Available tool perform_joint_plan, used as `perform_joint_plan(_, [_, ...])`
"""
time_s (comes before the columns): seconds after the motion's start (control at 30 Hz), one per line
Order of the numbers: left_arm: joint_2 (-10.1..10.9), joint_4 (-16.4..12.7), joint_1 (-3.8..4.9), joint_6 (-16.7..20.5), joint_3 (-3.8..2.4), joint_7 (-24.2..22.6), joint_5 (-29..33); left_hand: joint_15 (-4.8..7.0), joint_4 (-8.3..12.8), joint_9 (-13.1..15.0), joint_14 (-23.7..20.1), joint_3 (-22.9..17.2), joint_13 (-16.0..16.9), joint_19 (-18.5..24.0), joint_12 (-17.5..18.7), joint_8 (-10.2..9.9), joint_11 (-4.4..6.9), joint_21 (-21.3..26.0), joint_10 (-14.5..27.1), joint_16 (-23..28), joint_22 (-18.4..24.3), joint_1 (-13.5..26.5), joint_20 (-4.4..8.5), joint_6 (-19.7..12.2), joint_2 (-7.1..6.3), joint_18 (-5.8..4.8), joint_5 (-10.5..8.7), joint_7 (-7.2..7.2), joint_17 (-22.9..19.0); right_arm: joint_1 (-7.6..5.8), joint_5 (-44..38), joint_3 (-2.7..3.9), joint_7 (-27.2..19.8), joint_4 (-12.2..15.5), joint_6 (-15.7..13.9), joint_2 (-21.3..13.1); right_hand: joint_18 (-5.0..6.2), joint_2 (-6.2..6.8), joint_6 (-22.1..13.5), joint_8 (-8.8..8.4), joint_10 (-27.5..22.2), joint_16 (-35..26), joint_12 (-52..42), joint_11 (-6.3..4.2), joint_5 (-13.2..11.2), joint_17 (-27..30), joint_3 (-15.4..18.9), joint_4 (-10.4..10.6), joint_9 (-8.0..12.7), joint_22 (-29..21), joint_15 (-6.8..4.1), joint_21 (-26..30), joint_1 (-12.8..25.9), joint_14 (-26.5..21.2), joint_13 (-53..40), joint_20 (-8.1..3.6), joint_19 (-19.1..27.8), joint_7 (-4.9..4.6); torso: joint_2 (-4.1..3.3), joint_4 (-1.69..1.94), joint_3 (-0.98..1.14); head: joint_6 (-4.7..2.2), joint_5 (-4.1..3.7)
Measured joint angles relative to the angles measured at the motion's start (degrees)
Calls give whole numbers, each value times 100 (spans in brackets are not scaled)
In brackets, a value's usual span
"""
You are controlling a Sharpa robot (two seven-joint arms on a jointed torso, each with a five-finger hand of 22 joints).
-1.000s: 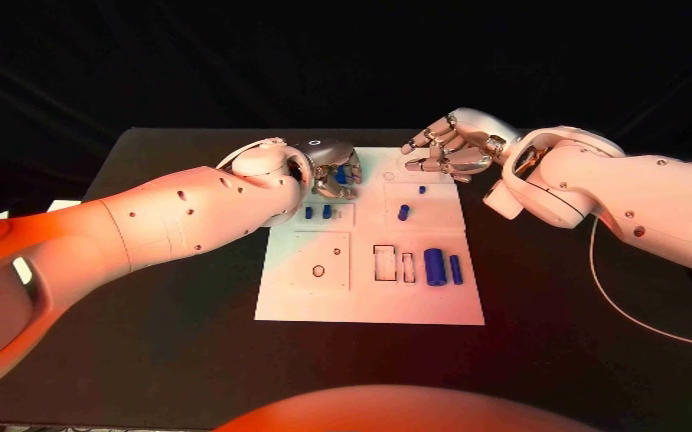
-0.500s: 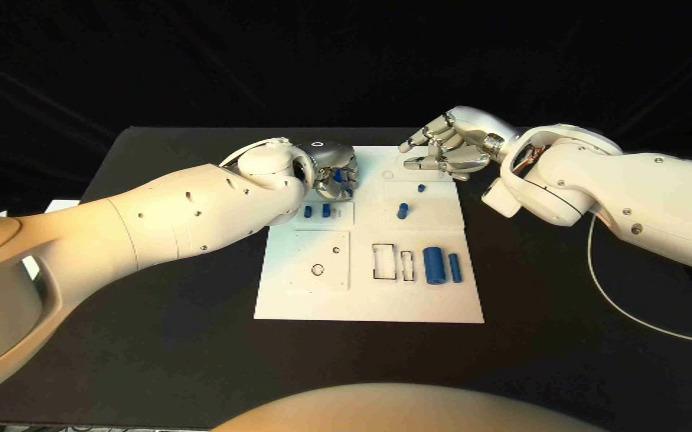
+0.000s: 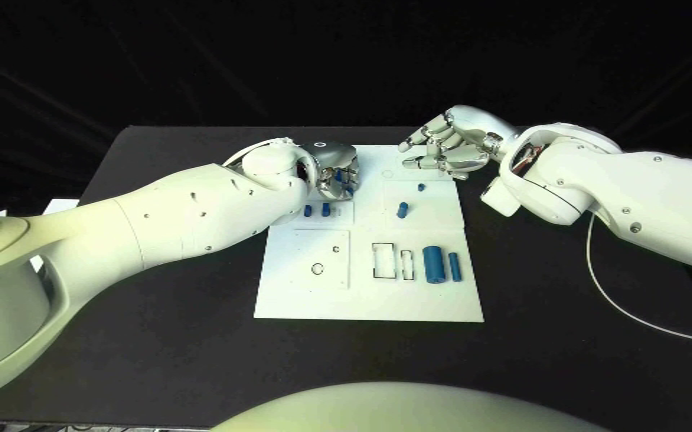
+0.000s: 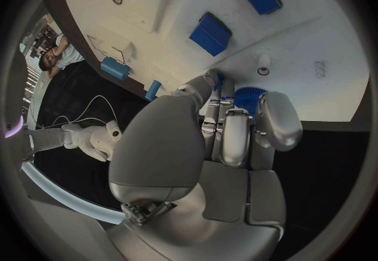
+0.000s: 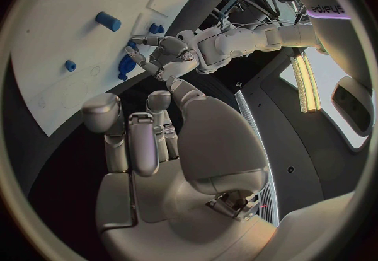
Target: Assemble the parts on the task board
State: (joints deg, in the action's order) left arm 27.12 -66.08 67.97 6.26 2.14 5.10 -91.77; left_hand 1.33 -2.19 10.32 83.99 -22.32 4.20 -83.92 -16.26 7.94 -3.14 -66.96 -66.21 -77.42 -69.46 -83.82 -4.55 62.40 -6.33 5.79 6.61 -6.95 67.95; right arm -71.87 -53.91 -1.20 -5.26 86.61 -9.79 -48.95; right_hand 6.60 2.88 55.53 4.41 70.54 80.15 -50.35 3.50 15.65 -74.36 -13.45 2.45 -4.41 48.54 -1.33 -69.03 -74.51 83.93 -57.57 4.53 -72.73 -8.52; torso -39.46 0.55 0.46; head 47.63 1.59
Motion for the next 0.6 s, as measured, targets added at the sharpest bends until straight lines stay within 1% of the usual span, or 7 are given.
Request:
perform_joint_plan(0.13, [-3,2,-10,18,-3,1,-15,1,74,-4,-1,-106,25,-14,13,24,30,-123,-148,-12,-120,-25,14,131,24,1,-40,12,-2,0,0,0,-1,0,1,2,0,0,0,0,0,0,0,0,0,0,0,0,0,0,0,0,0,0,0,0,0,0,2,0,1,1,4])
perform_joint_plan(0.17, [-2,-1,-14,27,-6,1,-19,1,97,-4,-1,-130,43,-14,34,29,44,-156,-164,-12,-144,-32,14,153,31,-25,-47,11,-2,0,0,0,-1,0,2,2,0,0,0,0,0,0,0,0,0,0,0,0,0,0,0,0,0,0,0,0,0,0,2,1,1,1,4])
perform_joint_plan(0.2, [4,-12,-23,42,-11,0,-23,1,121,-4,-1,-153,46,-11,67,29,37,-170,-199,-24,-166,-32,17,173,31,-63,-48,10,-2,0,0,0,-1,0,2,2,0,0,0,0,0,0,0,0,0,0,0,0,0,0,0,0,0,0,0,0,0,0,2,0,1,1,4])
perform_joint_plan(0.33, [81,-109,-50,101,-41,-2,-21,1,189,-18,-1,-254,45,7,152,28,28,-217,-250,-34,-218,-39,35,202,37,-63,-56,1,-19,0,1,0,-3,-2,3,8,0,0,0,0,0,0,0,0,0,0,0,0,0,0,0,0,0,0,0,0,0,0,3,-2,1,-10,4])
perform_joint_plan(0.4, [148,-186,-56,132,-85,-3,-8,1,217,-18,-1,-282,45,7,184,28,31,-221,-253,-34,-228,-39,35,203,37,-62,-66,1,-38,0,1,0,-4,-4,4,10,0,0,0,0,0,0,0,0,0,0,0,0,0,0,0,0,0,0,0,0,0,0,3,-3,1,-16,2])
perform_joint_plan(0.5, [297,-352,-51,186,-172,-3,30,0,236,-31,-1,-301,45,8,208,18,29,-221,-255,-34,-241,-39,35,223,37,-60,-67,-18,-54,1,1,0,-5,-10,5,12,0,-2,0,0,0,0,0,0,0,0,0,0,0,-5,0,0,2,0,1,0,0,0,7,0,3,-22,-4])
perform_joint_plan(0.6, [492,-539,-22,230,-256,0,107,0,221,-35,-1,-317,46,8,249,1,11,-221,-273,-34,-254,-39,35,231,37,-60,-68,-12,-58,2,1,0,-5,-18,6,13,0,-18,0,0,0,0,0,0,0,0,0,0,0,-5,0,0,18,0,1,0,0,0,11,7,4,-27,-7])
